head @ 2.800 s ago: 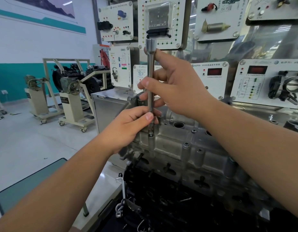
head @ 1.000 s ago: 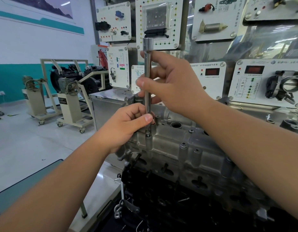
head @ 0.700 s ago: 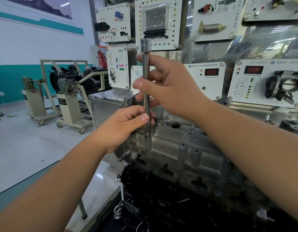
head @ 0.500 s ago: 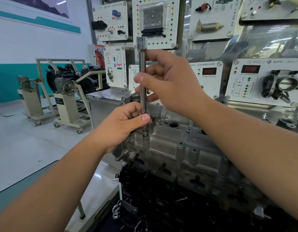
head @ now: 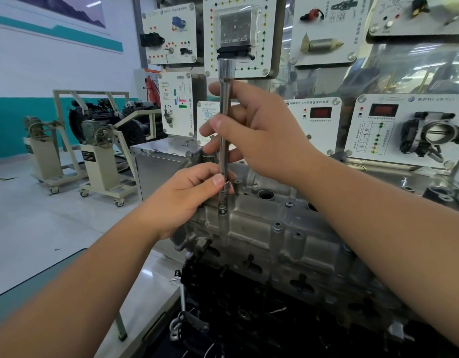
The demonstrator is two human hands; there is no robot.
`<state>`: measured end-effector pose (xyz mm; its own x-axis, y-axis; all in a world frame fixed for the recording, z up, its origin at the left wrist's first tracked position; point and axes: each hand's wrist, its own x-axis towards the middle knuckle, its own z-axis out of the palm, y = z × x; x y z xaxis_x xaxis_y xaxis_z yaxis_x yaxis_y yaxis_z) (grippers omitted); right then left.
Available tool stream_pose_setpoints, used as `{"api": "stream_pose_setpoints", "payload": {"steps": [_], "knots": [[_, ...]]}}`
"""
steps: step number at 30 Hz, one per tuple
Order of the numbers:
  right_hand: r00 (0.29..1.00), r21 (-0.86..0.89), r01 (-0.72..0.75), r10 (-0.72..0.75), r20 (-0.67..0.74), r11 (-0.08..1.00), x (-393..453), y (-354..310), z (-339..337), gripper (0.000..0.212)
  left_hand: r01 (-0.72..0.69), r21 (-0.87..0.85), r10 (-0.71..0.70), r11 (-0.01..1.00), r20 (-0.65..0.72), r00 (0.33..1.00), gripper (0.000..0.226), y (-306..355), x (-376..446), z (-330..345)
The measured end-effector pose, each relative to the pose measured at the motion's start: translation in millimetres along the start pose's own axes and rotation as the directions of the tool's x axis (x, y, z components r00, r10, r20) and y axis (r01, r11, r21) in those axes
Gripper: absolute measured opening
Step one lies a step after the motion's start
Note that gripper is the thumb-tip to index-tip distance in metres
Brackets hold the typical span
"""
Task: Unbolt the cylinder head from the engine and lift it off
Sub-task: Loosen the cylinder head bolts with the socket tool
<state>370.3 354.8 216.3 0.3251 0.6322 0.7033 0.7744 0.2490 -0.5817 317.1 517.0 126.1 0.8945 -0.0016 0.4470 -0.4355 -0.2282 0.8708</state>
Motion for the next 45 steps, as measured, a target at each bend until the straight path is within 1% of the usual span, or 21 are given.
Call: {"api": "stream_pose_setpoints", "payload": {"steps": [4, 7, 10, 13, 15, 16, 19, 21, 24, 27, 31, 33, 36, 38, 41, 42, 44, 45], "knots": [[1.0, -0.004, -0.01, 0.01, 0.015, 1.0, -0.9, -0.5, 1.3, 0.032, 0.016, -0.019, -0.016, 1.0, 0.005, 1.0, 0.019, -0.3, 1.5, -0.9], [0.999, -0.032, 0.007, -0.009, -0.05, 0.999, -0.7, 1.1, 1.1, 0.03, -0.004, -0.037, 0.004, 0.999, -0.011, 1.0, 0.012, 1.6, 1.8, 2.0], [0.995, -0.047, 0.019, -0.023, -0.093, 0.999, 0.1, 2.5, 0.3, 0.026, -0.022, -0.02, 0.022, 1.0, -0.021, 1.0, 0.016, 2.3, 1.9, 2.6], [0.998, -0.037, 0.028, -0.03, -0.054, 0.999, -1.1, -0.5, 1.3, 0.03, -0.012, 0.003, 0.012, 1.0, 0.009, 1.0, 0.015, 0.9, 1.1, -0.3], [0.999, -0.019, 0.013, -0.013, -0.041, 1.0, -1.5, -1.6, 1.2, 0.031, 0.008, 0.012, -0.008, 1.0, 0.024, 1.0, 0.02, 0.9, 0.5, -1.8], [0.999, -0.013, 0.006, -0.006, -0.046, 1.0, -1.4, -1.2, 0.8, 0.032, 0.011, 0.014, -0.011, 1.0, 0.023, 1.0, 0.022, 1.1, 0.6, -1.7], [0.998, -0.026, 0.018, -0.02, -0.067, 0.999, -0.7, 1.3, 1.3, 0.034, -0.021, 0.013, 0.022, 1.0, -0.012, 1.0, 0.015, 1.0, 1.0, 2.2], [0.997, -0.042, 0.022, -0.025, -0.066, 0.999, -0.5, 3.4, 2.1, 0.036, -0.045, -0.001, 0.045, 0.999, -0.037, 0.998, 0.016, 0.0, 0.8, 4.8], [1.0, -0.062, 0.018, -0.02, -0.021, 0.998, -0.1, 3.8, 2.2, 0.033, -0.047, 0.014, 0.048, 0.999, -0.037, 0.998, 0.016, -0.8, 0.4, 4.7], [1.0, -0.061, 0.005, -0.003, 0.02, 0.998, 0.3, 2.6, 0.6, 0.031, -0.016, 0.064, 0.015, 0.998, 0.009, 1.0, 0.025, -1.2, 0.1, 1.2], [1.0, -0.059, -0.016, 0.016, -0.005, 0.998, -1.2, 3.7, 1.3, 0.031, -0.016, 0.055, 0.015, 0.998, 0.008, 1.0, 0.027, -1.9, -0.4, 0.0], [0.999, -0.103, -0.005, 0.0, -0.044, 0.995, -2.1, 3.9, 2.5, 0.031, -0.035, 0.055, 0.036, 0.998, -0.019, 0.999, 0.023, -2.7, 0.5, 1.5], [0.996, -0.123, -0.005, -0.006, -0.09, 0.992, -1.6, 4.3, 2.5, 0.021, -0.056, 0.044, 0.059, 0.997, -0.063, 0.996, 0.021, -5.0, 2.1, 4.3], [0.997, -0.092, -0.031, 0.025, -0.068, 0.995, -0.9, 4.1, 1.7, 0.018, -0.047, 0.057, 0.051, 0.997, -0.074, 0.996, 0.026, -5.9, 2.1, 4.3], [0.998, -0.076, -0.063, 0.062, -0.013, 0.995, -0.9, 3.7, 2.7, 0.024, -0.018, 0.024, 0.019, 1.0, -0.05, 0.999, 0.032, -4.6, 0.7, 1.9], [0.998, -0.083, -0.067, 0.067, -0.006, 0.994, -1.4, 3.7, 3.1, 0.025, -0.015, 0.02, 0.016, 1.0, -0.05, 0.999, 0.032, -4.2, 0.8, 1.6], [0.999, -0.111, -0.052, 0.051, -0.006, 0.992, -1.9, 4.1, 3.4, 0.018, -0.021, 0.011, 0.022, 1.0, -0.066, 0.998, 0.032, -4.0, 1.1, 2.8], [0.999, -0.132, -0.039, 0.037, -0.023, 0.99, -1.9, 3.6, 3.3, 0.021, -0.031, 0.017, 0.032, 0.999, -0.073, 0.997, 0.028, -3.8, 1.4, 4.1]]}}
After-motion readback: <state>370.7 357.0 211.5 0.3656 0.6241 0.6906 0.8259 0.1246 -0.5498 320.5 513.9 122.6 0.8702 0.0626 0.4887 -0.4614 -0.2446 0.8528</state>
